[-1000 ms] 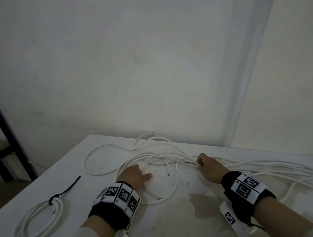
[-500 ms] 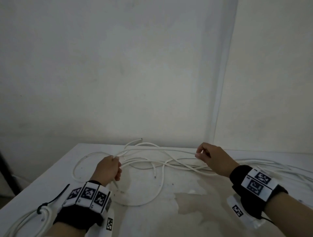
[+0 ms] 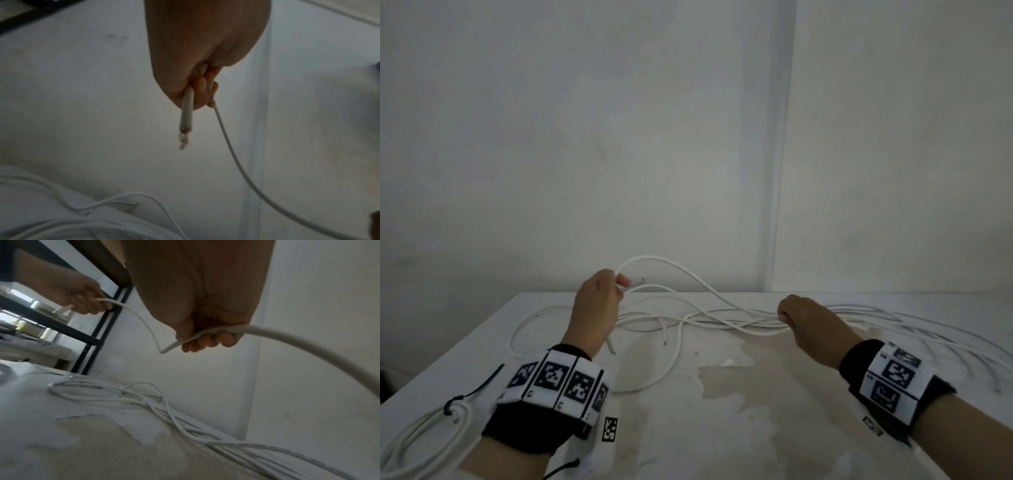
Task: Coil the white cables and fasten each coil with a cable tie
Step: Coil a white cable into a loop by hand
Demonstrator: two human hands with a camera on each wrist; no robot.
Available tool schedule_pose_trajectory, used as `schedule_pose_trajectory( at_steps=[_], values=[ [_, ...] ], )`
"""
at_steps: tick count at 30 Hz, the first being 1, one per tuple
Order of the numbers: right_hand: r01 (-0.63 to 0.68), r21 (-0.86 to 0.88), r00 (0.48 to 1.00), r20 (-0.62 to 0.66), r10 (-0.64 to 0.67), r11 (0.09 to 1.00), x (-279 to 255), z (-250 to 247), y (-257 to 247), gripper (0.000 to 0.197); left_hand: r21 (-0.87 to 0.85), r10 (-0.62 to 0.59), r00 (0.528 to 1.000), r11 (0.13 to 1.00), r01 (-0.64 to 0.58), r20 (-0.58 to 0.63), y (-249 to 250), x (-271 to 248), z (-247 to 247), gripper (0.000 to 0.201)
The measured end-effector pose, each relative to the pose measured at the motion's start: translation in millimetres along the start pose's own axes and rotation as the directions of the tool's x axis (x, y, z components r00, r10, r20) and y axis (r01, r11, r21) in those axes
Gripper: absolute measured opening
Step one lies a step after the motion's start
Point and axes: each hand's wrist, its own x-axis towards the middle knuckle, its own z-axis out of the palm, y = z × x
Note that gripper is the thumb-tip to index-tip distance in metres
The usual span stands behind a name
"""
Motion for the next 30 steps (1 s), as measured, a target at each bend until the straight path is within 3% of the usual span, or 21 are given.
schedule_pose_trajectory(
  at_steps=[5, 8, 12, 15, 17, 21, 24, 30],
  values=[
    [0.197, -0.168, 0.955, -0.192, -0.228, 0.966, -31.6, -3.8, -17.2, 0.022, 0.003, 0.119, 0.971, 0.993, -0.122, 0.205, 24.5, -28.0, 29.6, 0.029],
    [0.301, -0.165, 0.918, -0.215, -0.332, 0.939, -41.0, -8.1, -23.4, 0.023, 0.037, 0.168, 0.939, 0.982, -0.187, 0.299, 26.2, -40.3, 42.7, 0.026],
    [0.416, -0.064, 0.850, -0.327, -0.413, 0.907, -50.6, -16.3, -32.8, 0.021, 0.075, 0.234, 0.929, 0.961, -0.265, 0.286, 33.2, -53.0, 55.6, 0.025],
    [0.452, -0.064, 0.828, -0.342, -0.445, 0.890, -56.4, -28.5, -41.6, 0.034, 0.156, 0.264, 0.903, 0.931, -0.330, 0.338, 36.6, -62.2, 65.0, 0.017],
    [0.426, -0.059, 0.840, -0.344, -0.419, 0.903, -56.5, -35.1, -43.0, 0.031, 0.199, 0.226, 0.879, 0.922, -0.332, 0.420, 34.6, -68.5, 73.0, 0.023],
    [0.382, 0.299, 0.892, -0.369, -0.263, 0.875, -52.5, -46.0, -42.8, 0.034, 0.157, 0.149, 0.828, 0.949, -0.274, 0.541, 38.9, -81.6, 85.1, 0.034],
    [0.317, 0.386, 0.922, -0.341, -0.185, 0.866, -48.4, -45.9, -39.3, 0.025, 0.066, 0.103, 0.811, 0.983, -0.172, 0.576, 49.7, -92.5, 90.1, 0.049],
    [0.175, 0.512, 0.962, -0.270, -0.036, 0.841, -46.2, -48.6, -28.1, 0.015, 0.010, 0.135, 0.774, 0.984, -0.180, 0.618, 57.5, -102.4, 90.1, 0.040]
  ],
)
